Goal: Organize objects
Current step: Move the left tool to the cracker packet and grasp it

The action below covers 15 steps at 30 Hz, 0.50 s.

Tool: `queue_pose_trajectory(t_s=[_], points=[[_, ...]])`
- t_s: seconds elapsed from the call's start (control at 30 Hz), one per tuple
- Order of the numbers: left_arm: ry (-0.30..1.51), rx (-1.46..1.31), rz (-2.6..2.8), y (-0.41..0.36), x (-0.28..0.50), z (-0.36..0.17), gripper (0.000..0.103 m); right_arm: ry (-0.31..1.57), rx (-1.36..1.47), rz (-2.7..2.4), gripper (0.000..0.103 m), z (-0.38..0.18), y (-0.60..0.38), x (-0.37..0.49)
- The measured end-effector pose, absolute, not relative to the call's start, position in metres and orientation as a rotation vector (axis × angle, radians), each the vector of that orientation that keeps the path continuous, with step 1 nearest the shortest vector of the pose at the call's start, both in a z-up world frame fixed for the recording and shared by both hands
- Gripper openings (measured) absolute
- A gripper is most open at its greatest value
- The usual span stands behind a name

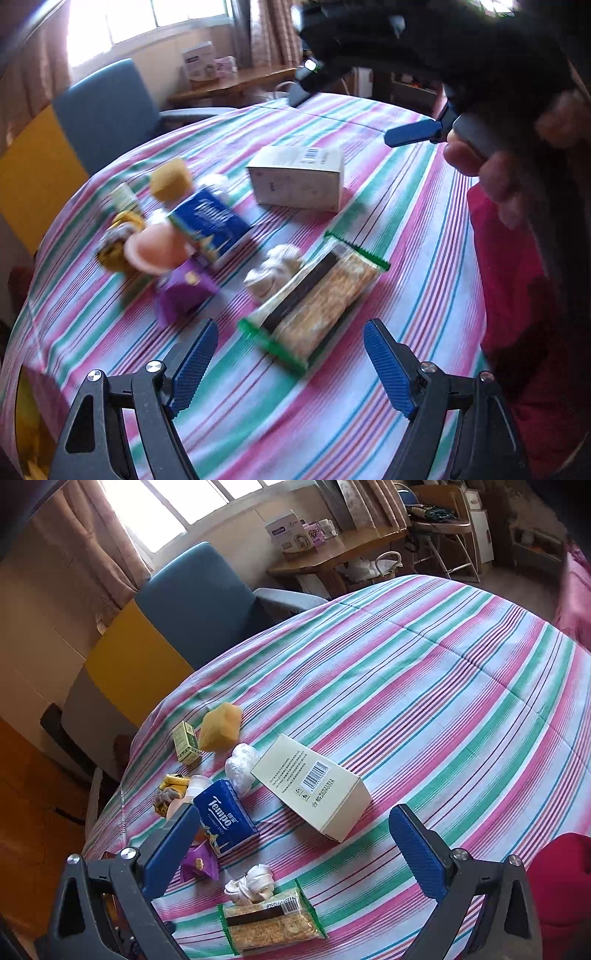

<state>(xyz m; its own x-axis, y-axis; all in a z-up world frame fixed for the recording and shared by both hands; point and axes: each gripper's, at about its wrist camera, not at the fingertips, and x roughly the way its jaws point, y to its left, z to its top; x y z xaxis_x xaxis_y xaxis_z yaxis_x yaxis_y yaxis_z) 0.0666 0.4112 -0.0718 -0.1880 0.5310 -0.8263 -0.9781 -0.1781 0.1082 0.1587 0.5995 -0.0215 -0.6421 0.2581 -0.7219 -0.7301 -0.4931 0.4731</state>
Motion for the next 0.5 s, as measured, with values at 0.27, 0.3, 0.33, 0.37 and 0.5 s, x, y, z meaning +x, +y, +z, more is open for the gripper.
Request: queue_pose_trajectory(t_s=[0.27, 0.3, 0.33, 0.37, 0.5], points=[[0.944, -0.77, 1.589, 0.458, 0.076, -0.105, 0.082, 1.1, -0.774, 2.162, 0.103, -0.022, 0.603, 0.159], [0.955, -0.772, 1.602, 0.459, 0.075, -0.108, 0.082, 1.102, -0.775, 2.163, 0.103, -0.023, 0.603, 0.159], [0.909, -0.788, 1.609, 0.455, 0.072, -0.105, 0.077, 1.101, -0.78, 2.165, 0.103, -0.023, 0.603, 0.158], [0.876, -0.805, 1.617, 0.45, 0.07, -0.101, 0.061, 1.1, -0.786, 2.165, 0.103, -0.024, 0.603, 0.158], [0.776, -0.863, 1.655, 0.416, 0.064, -0.087, 0.038, 1.093, -0.789, 2.171, 0.103, -0.024, 0.604, 0.158]])
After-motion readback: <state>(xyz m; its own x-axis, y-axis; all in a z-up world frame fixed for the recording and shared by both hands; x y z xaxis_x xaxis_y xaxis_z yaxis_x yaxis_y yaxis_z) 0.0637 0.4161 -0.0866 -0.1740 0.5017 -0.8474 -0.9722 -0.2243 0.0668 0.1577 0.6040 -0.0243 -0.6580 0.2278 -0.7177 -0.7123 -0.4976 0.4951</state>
